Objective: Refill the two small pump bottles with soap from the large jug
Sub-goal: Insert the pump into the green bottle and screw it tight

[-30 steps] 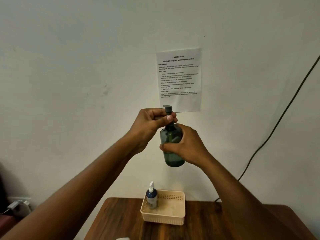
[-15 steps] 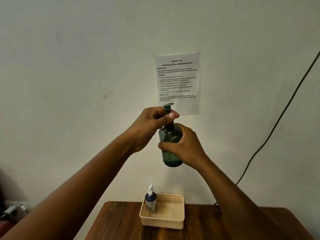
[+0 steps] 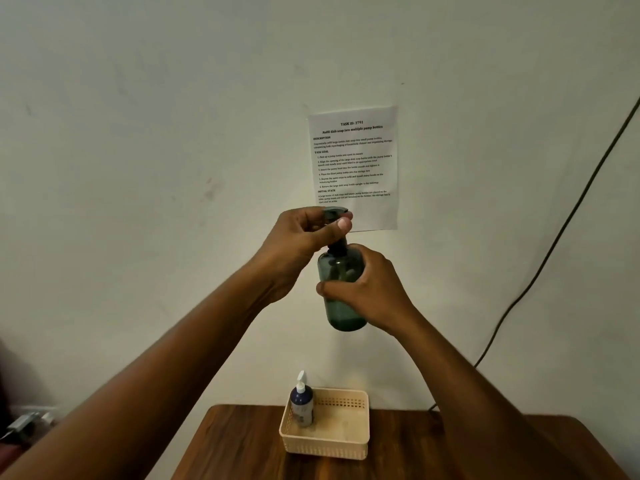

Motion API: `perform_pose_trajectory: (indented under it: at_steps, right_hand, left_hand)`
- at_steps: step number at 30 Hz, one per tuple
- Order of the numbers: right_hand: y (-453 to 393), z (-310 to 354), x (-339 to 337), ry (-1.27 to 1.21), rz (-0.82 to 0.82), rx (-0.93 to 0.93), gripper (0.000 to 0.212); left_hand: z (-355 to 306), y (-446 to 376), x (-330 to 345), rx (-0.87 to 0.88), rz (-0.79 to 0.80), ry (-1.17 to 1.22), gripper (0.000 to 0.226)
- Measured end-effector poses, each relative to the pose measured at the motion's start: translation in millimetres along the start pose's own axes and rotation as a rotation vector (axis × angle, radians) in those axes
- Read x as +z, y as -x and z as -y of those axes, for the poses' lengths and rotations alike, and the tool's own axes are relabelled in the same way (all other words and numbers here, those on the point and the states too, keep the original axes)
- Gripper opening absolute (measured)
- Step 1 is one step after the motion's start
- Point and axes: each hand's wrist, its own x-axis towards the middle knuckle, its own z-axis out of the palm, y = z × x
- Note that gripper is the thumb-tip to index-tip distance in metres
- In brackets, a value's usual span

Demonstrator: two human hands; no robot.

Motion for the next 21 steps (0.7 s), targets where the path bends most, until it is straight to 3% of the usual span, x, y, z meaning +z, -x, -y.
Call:
perform_pose_trajectory:
  at_steps: [3, 9, 12, 14, 18, 21]
  right_hand:
    - [3.4, -0.7, 1.0, 0.021, 0.012, 0.001, 0.054]
    - [11.6, -5.1, -2.3, -0.043, 0.047, 0.022, 0.05]
    - [10.5, -5.7, -2.7, -0.046, 0.047, 0.017, 0.054]
    - [9.4, -4.8, -3.2, -0.034, 0.029, 0.01, 0.055]
    - [8.6, -1.3, -1.8, -0.017, 0.027, -0.012, 0.054]
    - [8.7, -0.5, -3.0, -0.018, 0.019, -0.013, 0.054]
  left_hand:
    - [1.8, -0.5, 2.1, 0.059, -0.063, -0.02, 0.031]
    - [-3.3, -0.1, -13.9, -0.069, 0.275, 0.121, 0.049]
    - [-1.3, -1.4, -16.6, -0.082, 0.34, 0.176, 0.05]
    - [0.0, -0.4, -14.1, -0.084, 0.29, 0.183, 0.052]
    - [3.9, 2.2, -2.1, -0.04, -0.026, 0.134, 0.072]
    - [2.7, 1.4, -0.7, -0.026, -0.073, 0.103, 0.081]
